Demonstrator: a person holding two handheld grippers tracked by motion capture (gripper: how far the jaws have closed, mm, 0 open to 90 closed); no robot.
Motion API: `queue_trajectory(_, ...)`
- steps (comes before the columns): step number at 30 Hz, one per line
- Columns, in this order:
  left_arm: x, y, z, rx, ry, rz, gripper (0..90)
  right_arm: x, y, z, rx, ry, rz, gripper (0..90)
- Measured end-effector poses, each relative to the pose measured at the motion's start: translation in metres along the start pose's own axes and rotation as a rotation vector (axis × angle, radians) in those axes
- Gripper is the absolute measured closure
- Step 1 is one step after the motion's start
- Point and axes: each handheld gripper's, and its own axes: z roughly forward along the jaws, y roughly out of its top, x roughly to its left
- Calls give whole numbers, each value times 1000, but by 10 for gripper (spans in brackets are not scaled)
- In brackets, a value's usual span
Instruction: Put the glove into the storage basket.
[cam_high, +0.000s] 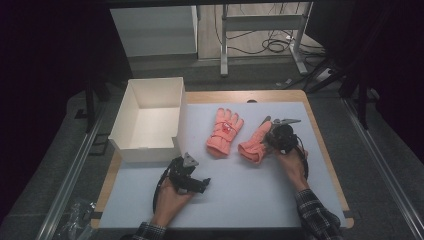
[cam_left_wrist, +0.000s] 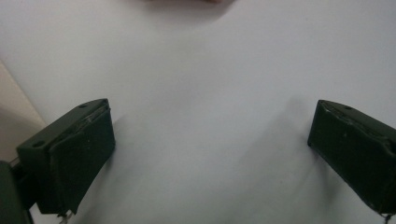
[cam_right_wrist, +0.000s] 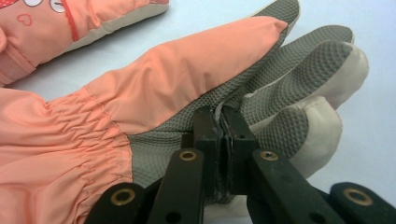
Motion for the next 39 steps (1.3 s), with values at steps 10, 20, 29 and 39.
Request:
queue_trajectory(10,0,0,0,0,0,0,5,-14,-1,-17,-42,80,48,870)
queue_trajectory(20,0,0,0,0,0,0,5,-16,-1,-45,-73,129,32,872)
queue_trajectory(29,0,0,0,-2,0,-3,5,-8,-6,-65,-94,233,25,872)
queue_trajectory(39,0,0,0,-2,1,3,5,19,-16,-84,-79,382,-46,871)
